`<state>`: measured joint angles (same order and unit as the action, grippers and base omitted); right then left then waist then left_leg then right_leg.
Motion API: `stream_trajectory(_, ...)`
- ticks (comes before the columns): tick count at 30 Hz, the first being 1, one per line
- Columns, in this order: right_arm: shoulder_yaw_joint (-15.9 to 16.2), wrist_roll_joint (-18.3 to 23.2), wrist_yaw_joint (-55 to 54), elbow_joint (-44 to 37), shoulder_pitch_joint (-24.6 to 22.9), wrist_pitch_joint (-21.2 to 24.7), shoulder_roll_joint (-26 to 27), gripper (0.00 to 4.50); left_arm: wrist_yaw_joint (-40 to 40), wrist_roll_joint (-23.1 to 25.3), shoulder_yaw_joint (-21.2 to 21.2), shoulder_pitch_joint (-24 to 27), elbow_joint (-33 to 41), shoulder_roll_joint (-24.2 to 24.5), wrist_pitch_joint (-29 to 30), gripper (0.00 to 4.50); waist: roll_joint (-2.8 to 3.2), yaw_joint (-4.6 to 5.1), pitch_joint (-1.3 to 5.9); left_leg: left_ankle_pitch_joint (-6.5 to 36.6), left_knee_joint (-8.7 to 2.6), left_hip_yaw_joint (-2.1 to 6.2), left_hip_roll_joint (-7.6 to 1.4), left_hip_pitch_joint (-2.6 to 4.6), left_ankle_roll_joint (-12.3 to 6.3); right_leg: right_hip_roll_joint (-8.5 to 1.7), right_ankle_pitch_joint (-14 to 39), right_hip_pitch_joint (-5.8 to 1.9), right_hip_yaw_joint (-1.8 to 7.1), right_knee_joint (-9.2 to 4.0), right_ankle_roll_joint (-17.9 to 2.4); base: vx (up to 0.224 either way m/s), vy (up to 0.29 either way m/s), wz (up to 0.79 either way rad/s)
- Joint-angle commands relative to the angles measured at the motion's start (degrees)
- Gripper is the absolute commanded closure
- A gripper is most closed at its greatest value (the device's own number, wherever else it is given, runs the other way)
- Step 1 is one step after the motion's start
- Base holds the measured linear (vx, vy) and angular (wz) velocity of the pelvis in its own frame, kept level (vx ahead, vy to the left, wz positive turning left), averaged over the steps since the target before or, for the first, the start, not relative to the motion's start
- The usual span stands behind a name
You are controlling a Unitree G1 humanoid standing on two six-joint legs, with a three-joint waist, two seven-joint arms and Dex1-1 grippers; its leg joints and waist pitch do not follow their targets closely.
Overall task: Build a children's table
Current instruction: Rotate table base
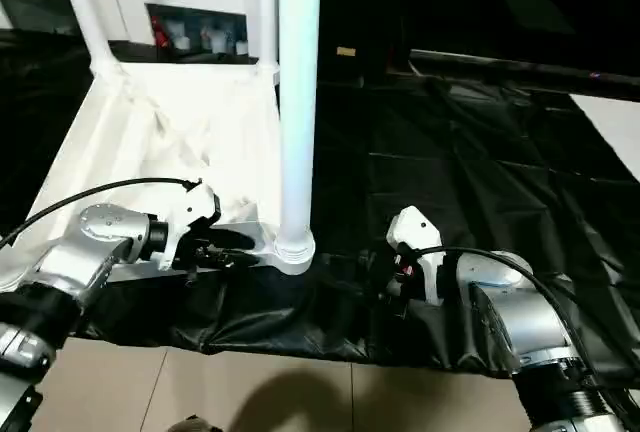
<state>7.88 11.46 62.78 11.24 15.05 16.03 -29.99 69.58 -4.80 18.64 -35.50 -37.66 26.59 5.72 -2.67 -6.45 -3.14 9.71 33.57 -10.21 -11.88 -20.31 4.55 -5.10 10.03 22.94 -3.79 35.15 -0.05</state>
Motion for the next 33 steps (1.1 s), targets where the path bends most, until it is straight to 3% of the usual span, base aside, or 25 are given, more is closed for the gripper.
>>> stream_trajectory(1, 0.2, -0.1, -0.2, -1.8, -0.5, 0.5, -1.1, 0.0, 0.1, 2.0, 1.3, -0.2, -1.8, 0.9, -0.2, 3.47, 0.37, -0.22, 3.11, 22.4, -4.66, 0.83, -1.23, 0.68, 0.97, -3.4, 27.7, -1.87, 2.18, -5.91, -6.8, 0.0, 0.0, 0.0)
stream_trajectory(6, 0.5, -0.1, -0.3, -1.7, 0.1, 0.7, -0.8, 0.0, 0.9, 3.1, 2.0, -0.5, -2.5, 1.6, -0.4, 3.91, 0.34, -0.23, 3.25, 21.3, -4.67, 0.77, -1.3, 0.5, 0.75, -3.31, 24.6, -1.97, 2.21, -5.48, -8.0, 0.0, 0.0, 0.0)
stream_trajectory(14, 1.2, -0.2, 0.0, -0.4, 1.7, -0.2, 0.4, 0.0, 2.6, 2.3, 0.3, 0.2, -1.4, 2.6, -0.6, 4.45, 0.02, -0.1, 3.22, 20.6, -4.7, 0.72, -1.33, 0.45, 0.58, -3.39, 25.0, -1.94, 2.24, -5.44, -7.9, 0.0, 0.0, 0.0)
stream_trajectory(19, 1.6, -0.2, 0.2, -0.2, 2.0, -0.4, 0.4, 0.0, 2.7, 0.5, -1.4, 1.4, 1.2, 2.9, 1.0, 4.45, 0.16, -0.01, 3.33, 19.8, -4.82, 0.71, -1.54, 0.35, 0.78, -3.32, 21.1, -2.07, 2.31, -4.85, -9.3, 0.0, 0.0, 0.0)
stream_trajectory(20, 1.6, -0.2, 0.3, -0.2, 2.1, -0.4, 0.4, 0.0, 3.4, -0.9, -2.3, 1.9, 2.4, 3.0, 2.6, 4.05, 0.17, 0.03, 3.38, 19.3, -4.76, 0.62, -1.48, 0.29, 0.71, -3.31, 19.9, -2.15, 2.34, -4.74, -9.8, 0.0, 0.0, 0.0)
stream_trajectory(21, 1.6, -0.2, 0.3, -0.1, 2.1, -0.4, 0.4, 0.0, 3.4, -1.2, -2.6, 2.0, 2.6, 3.0, 2.6, 3.94, -0.05, 0.1, 3.4, 18.5, -4.74, 0.59, -1.43, 0.17, 0.48, -3.3, 19.1, -2.26, 2.34, -4.6, -10.1, 0.0, 0.0, 0.0)
stream_trajectory(26, 2.0, -0.3, 0.4, 0.4, 2.4, -0.8, 0.5, 0.0, 3.4, -0.2, -2.6, 2.9, 2.5, 4.2, 0.4, 3.9, -0.02, 0.09, 3.36, 17.6, -4.65, 0.4, -1.32, 0.23, -0.06, -3.22, 19.0, -2.19, 2.38, -4.75, -9.9, 0.0, 0.0, 0.0)
stream_trajectory(33, 2.2, -0.4, 0.4, 0.8, 2.7, -1.1, 0.6, 0.0, 4.0, 0.5, -2.8, 3.5, 1.6, 5.2, 0.4, 3.9, 0.09, -0.15, 3.21, 19.1, -4.81, 0.44, -1.42, 0.47, 0.58, -3.26, 20.8, -2.02, 2.41, -4.92, -9.4, 0.0, 0.0, 0.0)
